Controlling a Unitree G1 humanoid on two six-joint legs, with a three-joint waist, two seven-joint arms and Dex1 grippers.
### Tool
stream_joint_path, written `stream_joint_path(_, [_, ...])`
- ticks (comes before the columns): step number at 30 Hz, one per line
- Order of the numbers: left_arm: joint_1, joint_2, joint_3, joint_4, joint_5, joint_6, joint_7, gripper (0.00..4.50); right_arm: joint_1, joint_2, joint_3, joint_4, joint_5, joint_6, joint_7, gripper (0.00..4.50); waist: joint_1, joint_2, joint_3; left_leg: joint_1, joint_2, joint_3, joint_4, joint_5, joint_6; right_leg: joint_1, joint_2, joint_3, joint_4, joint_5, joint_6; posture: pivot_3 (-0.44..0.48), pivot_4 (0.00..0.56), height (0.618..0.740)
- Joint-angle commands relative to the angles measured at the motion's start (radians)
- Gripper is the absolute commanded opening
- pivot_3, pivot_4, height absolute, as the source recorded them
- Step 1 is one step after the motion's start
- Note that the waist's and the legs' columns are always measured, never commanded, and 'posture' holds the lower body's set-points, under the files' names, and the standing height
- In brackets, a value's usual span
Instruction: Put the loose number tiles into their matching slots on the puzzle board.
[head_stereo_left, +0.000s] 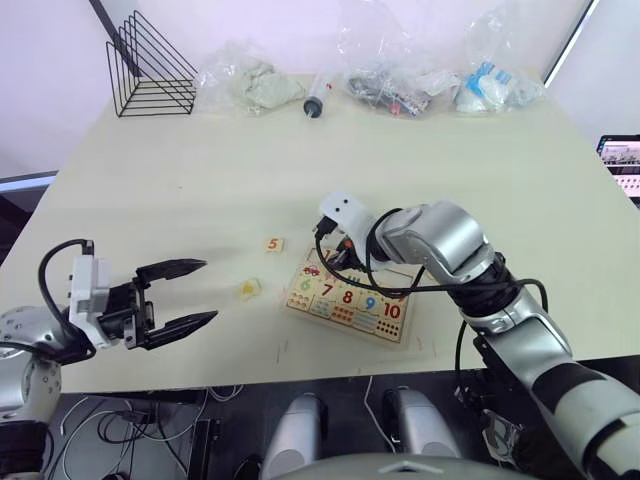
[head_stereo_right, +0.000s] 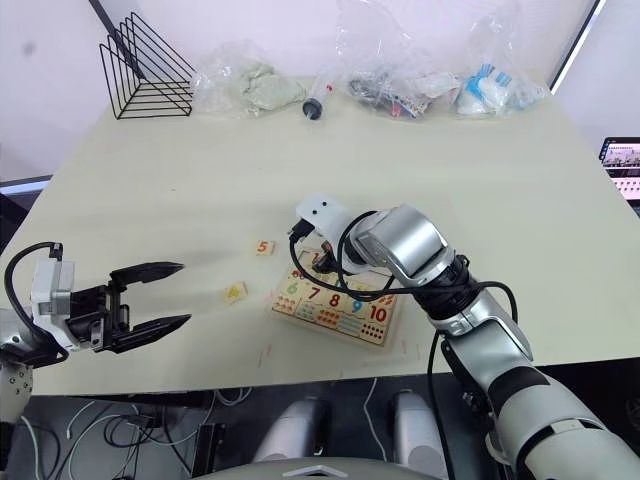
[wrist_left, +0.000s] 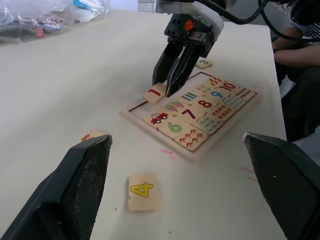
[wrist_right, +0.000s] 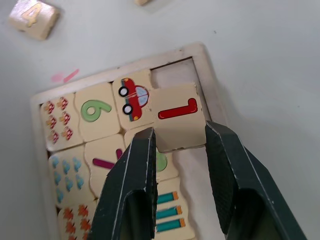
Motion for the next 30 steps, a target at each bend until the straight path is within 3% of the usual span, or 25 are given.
stream_joint_path(1, [0.004,-0.010,0.048,-0.033,0.001,0.006,0.006,4.50,-0.037,0.030,0.010,0.023,-0.013,-0.043,-0.013,0.83,0.000,0.000,0.000,0.000,0.000,0.000,0.000,0.000,0.000,0.000,0.000,0.000,0.000,0.000,0.000,0.000,0.150,0.740])
stream_joint_path(30, [0.029,-0.060,0.081,-0.046,0.027,0.003,0.005,4.50,-0.111,0.026,0.092,0.167,-0.059,-0.139,0.046,0.83,-0.001,0.002,0.001,0.000,0.000,0.000,-0.001,0.000,0.000,-0.001,0.000,0.000,0.000,0.000,0.000,0.000,0.150,0.740])
